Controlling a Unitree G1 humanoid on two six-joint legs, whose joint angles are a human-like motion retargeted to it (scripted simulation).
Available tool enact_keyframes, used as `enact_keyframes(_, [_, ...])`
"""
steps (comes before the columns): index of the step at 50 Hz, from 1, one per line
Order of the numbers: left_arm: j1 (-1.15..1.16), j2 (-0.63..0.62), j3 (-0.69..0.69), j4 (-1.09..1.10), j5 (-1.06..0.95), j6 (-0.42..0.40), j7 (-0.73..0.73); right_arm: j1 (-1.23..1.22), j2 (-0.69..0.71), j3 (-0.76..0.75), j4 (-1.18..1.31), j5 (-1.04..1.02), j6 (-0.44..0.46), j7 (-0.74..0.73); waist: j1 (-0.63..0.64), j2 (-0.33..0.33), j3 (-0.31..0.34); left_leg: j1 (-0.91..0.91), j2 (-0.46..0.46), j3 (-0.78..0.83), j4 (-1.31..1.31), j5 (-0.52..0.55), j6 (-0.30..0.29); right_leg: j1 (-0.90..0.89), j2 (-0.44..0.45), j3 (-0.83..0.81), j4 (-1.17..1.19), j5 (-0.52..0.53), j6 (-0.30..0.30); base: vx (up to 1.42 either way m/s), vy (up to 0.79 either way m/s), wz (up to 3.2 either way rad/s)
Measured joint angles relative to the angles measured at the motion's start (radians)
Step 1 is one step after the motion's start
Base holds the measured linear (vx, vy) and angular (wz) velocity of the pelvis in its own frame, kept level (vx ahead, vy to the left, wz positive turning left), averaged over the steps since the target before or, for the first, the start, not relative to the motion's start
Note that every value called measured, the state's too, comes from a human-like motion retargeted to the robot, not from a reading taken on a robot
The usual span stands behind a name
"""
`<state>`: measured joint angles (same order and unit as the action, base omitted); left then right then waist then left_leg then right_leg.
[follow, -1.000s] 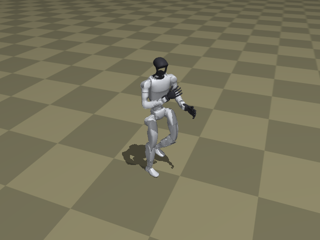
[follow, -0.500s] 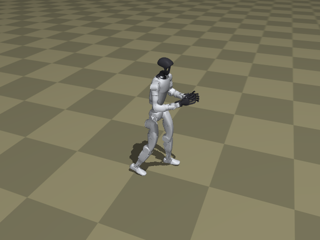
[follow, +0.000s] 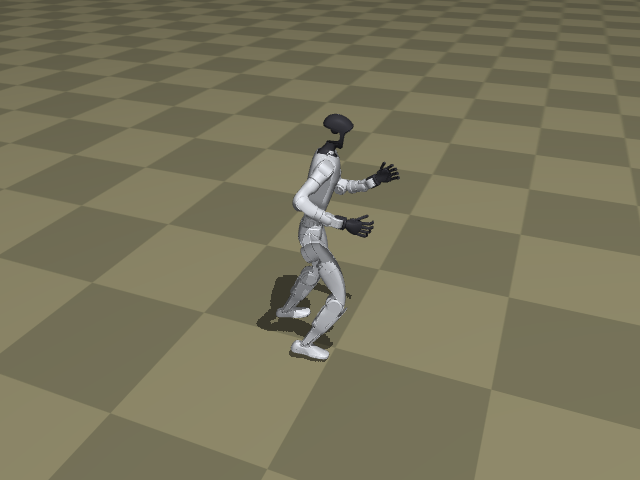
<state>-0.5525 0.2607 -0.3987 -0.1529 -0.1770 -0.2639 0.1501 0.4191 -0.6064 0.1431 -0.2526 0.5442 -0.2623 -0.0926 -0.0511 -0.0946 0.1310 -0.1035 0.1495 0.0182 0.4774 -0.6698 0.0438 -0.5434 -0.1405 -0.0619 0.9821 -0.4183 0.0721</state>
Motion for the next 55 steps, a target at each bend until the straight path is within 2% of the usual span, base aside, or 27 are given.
enact_keyframes(2, [-0.196, -0.042, -0.049, 0.029, 0.144, 0.069, 0.024, -0.048, 0.011, -0.010, -0.005, -0.020, 0.028, 0.010, -0.003, -0.016, 0.000, -0.135, -0.035, -0.034, 0.145, -0.049, 0.063, -0.053, -0.040, -0.008, 0.224, -0.063, -0.047, -0.73, 0.23, 1.13])
enact_keyframes(3, [-0.253, -0.084, -0.057, 0.039, 0.125, 0.089, -0.004, -0.093, 0.044, -0.003, 0.003, -0.034, 0.047, 0.001, 0.018, -0.033, -0.002, -0.170, -0.065, -0.046, 0.159, -0.030, 0.117, -0.053, -0.036, 0.012, 0.276, -0.077, -0.069, -0.66, 0.17, 0.30])
enact_keyframes(5, [-0.325, -0.121, -0.072, 0.046, 0.104, 0.088, -0.010, -0.206, 0.124, 0.027, 0.022, -0.077, 0.044, -0.075, 0.082, -0.054, -0.014, -0.191, -0.093, -0.030, 0.111, 0.033, 0.135, -0.010, 0.002, 0.049, 0.287, -0.086, -0.081, -0.55, 0.12, -0.47])
enact_keyframes(7, [-0.288, -0.121, -0.078, 0.028, 0.078, 0.056, 0.019, -0.357, 0.226, 0.098, 0.052, -0.136, 0.013, -0.172, 0.156, -0.063, -0.031, -0.140, -0.093, 0.003, -0.049, 0.141, 0.121, 0.100, 0.051, 0.060, 0.149, -0.057, -0.067, -0.45, 0.04, -1.10])
enact_keyframes(10, [-0.122, -0.093, -0.078, -0.031, 0.008, 0.018, -0.001, -0.572, 0.363, 0.172, 0.041, -0.199, -0.024, -0.253, 0.246, -0.061, -0.062, -0.106, -0.087, 0.040, -0.253, 0.349, 0.093, 0.287, 0.095, 0.039, -0.222, 0.010, -0.053, -0.49, -0.03, -0.97])
enact_keyframes(13, [0.111, 0.011, -0.046, -0.094, -0.104, -0.006, -0.105, -0.812, 0.446, 0.198, -0.008, -0.282, -0.025, -0.223, 0.314, -0.095, -0.079, -0.146, -0.125, 0.093, -0.358, 0.537, 0.040, 0.442, 0.077, 0.028, -0.676, 0.157, -0.012, -0.63, -0.06, -0.72])
enact_keyframes(15, [0.260, 0.091, -0.020, -0.111, -0.159, -0.003, -0.154, -1.011, 0.452, 0.224, -0.039, -0.351, -0.013, -0.216, 0.359, -0.114, -0.063, -0.185, -0.160, 0.141, -0.387, 0.588, 0.027, 0.483, 0.042, 0.016, -0.862, 0.234, 0.032, -0.72, -0.05, -0.65])
enact_keyframes(17, [0.394, 0.167, 0.012, -0.097, -0.180, 0.002, -0.184, -1.234, 0.431, 0.284, -0.044, -0.399, -0.014, -0.240, 0.389, -0.096, -0.026, -0.224, -0.172, 0.211, -0.347, 0.519, 0.038, 0.478, 0.016, -0.002, -0.929, 0.208, 0.058, -0.74, -0.02, -0.52])
enact_keyframes(18, [0.457, 0.204, 0.035, -0.086, -0.191, 0.002, -0.197, -1.339, 0.418, 0.317, -0.040, -0.407, -0.020, -0.255, 0.394, -0.083, -0.001, -0.246, -0.175, 0.247, -0.293, 0.449, 0.051, 0.471, 0.003, -0.012, -0.947, 0.180, 0.061, -0.72, -0.02, -0.33])
enact_keyframes(20, [0.595, 0.276, 0.116, -0.080, -0.208, -0.010, -0.222, -1.513, 0.403, 0.368, -0.027, -0.396, -0.050, -0.281, 0.373, -0.064, 0.070, -0.323, -0.153, 0.318, 0.002, 0.258, 0.067, 0.452, -0.026, -0.033, -0.922, 0.103, 0.071, -0.67, -0.01, -0.16])
enact_keyframes(21, [0.661, 0.291, 0.160, -0.084, -0.236, -0.003, -0.230, -1.535, 0.396, 0.367, -0.027, -0.394, -0.049, -0.271, 0.355, -0.063, 0.092, -0.333, -0.160, 0.309, 0.088, 0.203, 0.106, 0.410, -0.035, -0.030, -0.873, 0.079, 0.063, -0.66, -0.01, -0.08])
enact_keyframes(24, [0.853, 0.289, 0.300, -0.132, -0.301, 0.021, -0.247, -1.399, 0.363, 0.328, -0.068, -0.287, -0.054, -0.205, 0.276, -0.045, 0.137, -0.334, -0.120, 0.294, 0.389, 0.094, 0.154, 0.321, -0.023, -0.029, -0.736, 0.045, -0.005, -0.57, -0.02, 0.16])
enact_keyframes(27, [0.890, 0.247, 0.379, -0.216, -0.266, 0.049, -0.232, -1.014, 0.284, 0.248, -0.079, -0.181, -0.022, -0.131, 0.178, -0.052, 0.125, -0.240, -0.106, 0.292, 0.444, 0.099, 0.173, 0.292, -0.030, -0.077, -0.756, 0.119, 0.001, -0.46, -0.02, 0.86])
enact_keyframes(28, [0.864, 0.241, 0.386, -0.243, -0.215, 0.041, -0.227, -0.859, 0.255, 0.211, -0.059, -0.170, -0.015, -0.102, 0.151, -0.055, 0.107, -0.200, -0.080, 0.311, 0.442, 0.126, 0.138, 0.292, -0.030, -0.099, -0.777, 0.150, 0.007, -0.40, -0.01, 1.08])
enact_keyframes(31, [0.660, 0.240, 0.365, -0.294, -0.115, 0.069, -0.144, -0.466, 0.199, 0.069, 0.015, -0.134, 0.074, -0.027, 0.063, -0.070, 0.053, -0.060, -0.060, 0.375, 0.250, 0.283, 0.093, 0.283, -0.054, -0.190, -0.844, 0.242, 0.028, -0.45, 0.05, 1.59])
enact_keyframes(33, [0.483, 0.228, 0.299, -0.283, -0.073, 0.060, -0.081, -0.249, 0.183, -0.007, 0.013, -0.078, 0.099, 0.018, -0.009, -0.055, 0.016, 0.010, -0.026, 0.425, 0.130, 0.371, 0.012, 0.286, -0.078, -0.285, -0.849, 0.257, 0.041, -0.49, 0.17, 2.24])
enact_keyframes(35, [0.284, 0.205, 0.213, -0.236, -0.063, 0.047, -0.007, -0.099, 0.172, -0.049, -0.046, -0.022, 0.102, 0.026, -0.053, -0.014, -0.009, 0.066, -0.014, 0.405, -0.022, 0.357, -0.055, 0.260, -0.114, -0.383, -0.738, 0.207, 0.031, -0.53, 0.28, 2.06])
enact_keyframes(36, [0.171, 0.188, 0.164, -0.194, -0.028, 0.037, 0.017, -0.066, 0.181, -0.048, -0.091, -0.010, 0.088, 0.027, -0.052, 0.007, -0.013, 0.078, -0.011, 0.359, -0.066, 0.296, -0.079, 0.217, -0.155, -0.403, -0.576, 0.138, 0.015, -0.54, 0.32, 1.77])
enact_keyframes(37, [0.059, 0.170, 0.119, -0.155, 0.019, 0.034, 0.034, -0.050, 0.196, -0.037, -0.130, -0.005, 0.076, 0.027, -0.048, 0.021, -0.012, 0.087, -0.013, 0.311, -0.099, 0.231, -0.094, 0.174, -0.198, -0.404, -0.409, 0.068, 0.001, -0.53, 0.32, 1.71])
enact_keyframes(40, [-0.203, 0.096, 0.042, -0.095, 0.258, 0.060, 0.004, -0.171, 0.298, 0.079, -0.150, -0.046, 0.048, 0.027, -0.015, 0.020, 0.004, 0.026, -0.034, 0.169, -0.021, 0.016, -0.068, 0.067, -0.285, -0.255, 0.026, -0.116, -0.010, -0.49, 0.22, 1.97])
enact_keyframes(42, [-0.228, 0.035, 0.024, -0.152, 0.282, 0.075, -0.053, -0.334, 0.369, 0.181, -0.061, -0.081, 0.064, -0.011, 0.045, 0.004, 0.013, -0.025, -0.073, 0.087, -0.010, -0.002, 0.003, 0.060, -0.226, -0.111, 0.097, -0.168, -0.001, -0.47, 0.03, 1.92])
enact_keyframes(44, [-0.131, 0.018, -0.015, -0.246, 0.117, 0.055, -0.079, -0.461, 0.395, 0.263, 0.014, -0.073, 0.061, -0.065, 0.116, -0.013, 0.012, -0.076, -0.102, 0.015, -0.025, 0.066, 0.017, 0.109, -0.097, 0.042, 0.027, -0.162, 0.028, -0.38, -0.10, 1.94])
enact_keyframes(47, [0.115, 0.136, -0.067, -0.333, -0.237, 0.015, -0.132, -0.572, 0.371, 0.341, 0.032, -0.023, 0.029, -0.094, 0.190, -0.041, 0.005, -0.094, -0.153, -0.132, -0.189, 0.268, -0.003, 0.283, 0.133, 0.317, -0.288, -0.056, 0.070, -0.30, -0.17, 2.68])
enact_keyframes(49, [0.253, 0.268, -0.066, -0.292, -0.330, 0.032, -0.183, -0.589, 0.323, 0.342, -0.032, -0.001, 0.019, -0.061, 0.200, -0.046, 0.003, -0.108, -0.189, -0.209, -0.289, 0.372, -0.033, 0.402, 0.181, 0.414, -0.520, 0.032, 0.043, -0.30, -0.13, 3.73])
enact_keyframes(50, [0.306, 0.345, -0.057, -0.255, -0.339, 0.048, -0.204, -0.593, 0.301, 0.334, -0.072, 0.005, 0.016, -0.040, 0.195, -0.049, 0.006, -0.118, -0.204, -0.219, -0.325, 0.400, -0.049, 0.447, 0.173, 0.409, -0.614, 0.065, 0.020, -0.34, -0.05, 4.22])
enact_keyframes(52, [0.337, 0.473, -0.061, -0.138, -0.238, 0.091, -0.216, -0.591, 0.271, 0.306, -0.158, -0.007, 0.004, -0.014, 0.182, -0.037, 0.017, -0.152, -0.214, -0.129, -0.331, 0.384, -0.057, 0.483, 0.103, 0.240, -0.708, 0.057, -0.001, -0.38, 0.04, 4.41])
enact_keyframes(55, [0.298, 0.556, -0.112, 0.063, 0.023, 0.126, -0.198, -0.618, 0.266, 0.295, -0.237, -0.061, -0.025, 0.006, 0.179, -0.018, 0.032, -0.210, -0.214, -0.001, -0.222, 0.319, 0.006, 0.497, 0.000, -0.026, -0.762, -0.015, 0.024, -0.44, 0.12, 4.03])
